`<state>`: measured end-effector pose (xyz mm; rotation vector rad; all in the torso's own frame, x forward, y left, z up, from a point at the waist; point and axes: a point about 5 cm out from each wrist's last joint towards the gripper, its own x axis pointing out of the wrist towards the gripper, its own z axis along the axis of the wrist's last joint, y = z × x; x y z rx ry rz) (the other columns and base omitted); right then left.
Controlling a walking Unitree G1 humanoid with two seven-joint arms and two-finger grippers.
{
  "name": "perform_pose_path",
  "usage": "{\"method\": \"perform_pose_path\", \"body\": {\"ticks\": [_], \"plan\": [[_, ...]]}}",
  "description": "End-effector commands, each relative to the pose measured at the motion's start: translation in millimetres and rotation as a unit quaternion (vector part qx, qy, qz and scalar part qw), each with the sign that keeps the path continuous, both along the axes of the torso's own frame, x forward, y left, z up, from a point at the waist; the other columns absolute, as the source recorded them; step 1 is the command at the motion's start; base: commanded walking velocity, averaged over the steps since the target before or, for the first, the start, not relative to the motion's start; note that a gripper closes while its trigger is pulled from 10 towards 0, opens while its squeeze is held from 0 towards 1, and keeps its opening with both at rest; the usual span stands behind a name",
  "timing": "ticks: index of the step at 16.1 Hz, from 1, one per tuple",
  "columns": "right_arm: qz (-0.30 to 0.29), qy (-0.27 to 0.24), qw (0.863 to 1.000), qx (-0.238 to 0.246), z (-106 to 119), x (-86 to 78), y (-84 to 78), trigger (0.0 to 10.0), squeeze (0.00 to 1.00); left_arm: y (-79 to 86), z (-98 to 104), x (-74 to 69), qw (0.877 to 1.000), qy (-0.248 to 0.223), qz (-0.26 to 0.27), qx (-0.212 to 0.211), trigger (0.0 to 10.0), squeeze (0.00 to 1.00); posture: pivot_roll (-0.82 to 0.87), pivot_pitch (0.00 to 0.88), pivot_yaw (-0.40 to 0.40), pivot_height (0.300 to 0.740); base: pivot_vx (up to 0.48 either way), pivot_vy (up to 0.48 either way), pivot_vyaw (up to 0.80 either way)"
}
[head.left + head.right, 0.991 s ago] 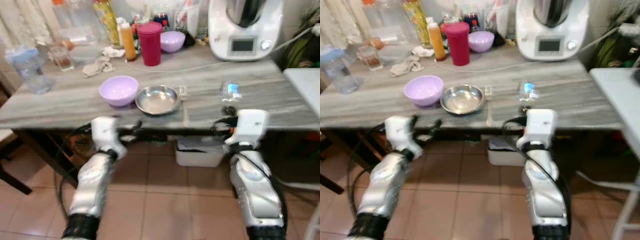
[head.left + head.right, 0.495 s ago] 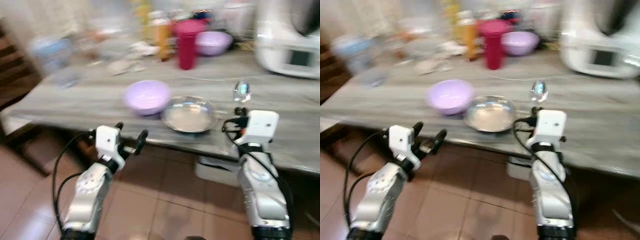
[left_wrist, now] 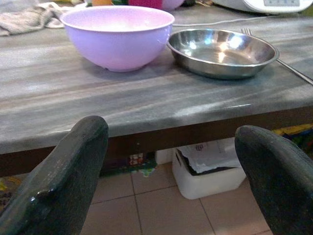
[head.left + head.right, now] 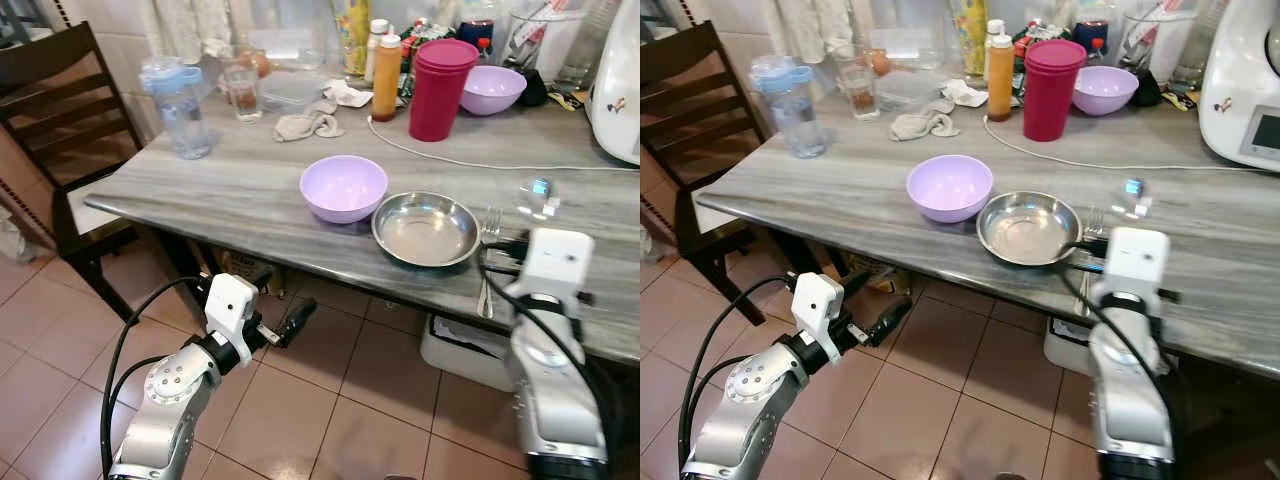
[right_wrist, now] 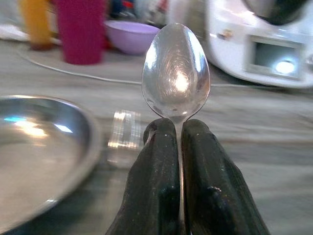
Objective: Setting the table
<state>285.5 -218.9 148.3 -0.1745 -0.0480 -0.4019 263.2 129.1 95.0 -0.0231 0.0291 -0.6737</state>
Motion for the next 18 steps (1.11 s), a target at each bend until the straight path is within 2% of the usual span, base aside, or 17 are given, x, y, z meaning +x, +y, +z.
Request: {"method": "perform_pose_path", "body": {"ticks": [1, 4, 10, 11, 13, 18], "plan": [[-0.022, -0.002, 1.000, -0.006, 3, -4.4, -6.8, 10.0, 0.00, 1.5, 3, -0.4, 1.000, -0.002, -0.006, 0.003, 10.0, 0.00, -0.28, 0.125, 0.074, 0.740, 0.000, 0.000, 0.00], [-0.030, 0.013, 0.999, 0.024, -4, -5.6, -13.2, 10.0, 0.00, -0.6, 3, -0.3, 1.000, 0.001, -0.022, -0.007, 10.0, 0.00, -0.28, 0.127, 0.077, 0.740, 0.000, 0.000, 0.00], [-0.011, 0.029, 0.998, 0.055, -3, 12.6, -16.9, 10.0, 0.00, -8.4, 5, -1.2, 0.998, -0.001, -0.055, -0.008, 10.0, 0.00, -0.28, 0.136, 0.083, 0.740, 0.000, 0.000, 0.00], [-0.009, 0.041, 0.996, 0.076, -6, 16.9, -18.4, 10.0, 0.00, -8.8, 5, -1.5, 0.998, 0.001, -0.058, -0.008, 10.0, 0.00, -0.28, 0.136, 0.084, 0.740, 0.000, 0.000, 0.00], [-0.002, 0.049, 0.995, 0.089, -8, 22.2, -18.2, 10.0, 0.00, -9.5, 6, -2.0, 0.998, 0.001, -0.065, -0.008, 10.0, 0.00, -0.28, 0.136, 0.084, 0.740, 0.000, 0.000, 0.00], [0.015, 0.054, 0.993, 0.102, -8, 33.2, -14.4, 10.0, 0.00, -9.9, 6, -4.1, 0.997, 0.003, -0.075, -0.006, 10.0, 0.00, -0.27, 0.138, 0.086, 0.740, 0.000, 0.000, 0.00]]}}
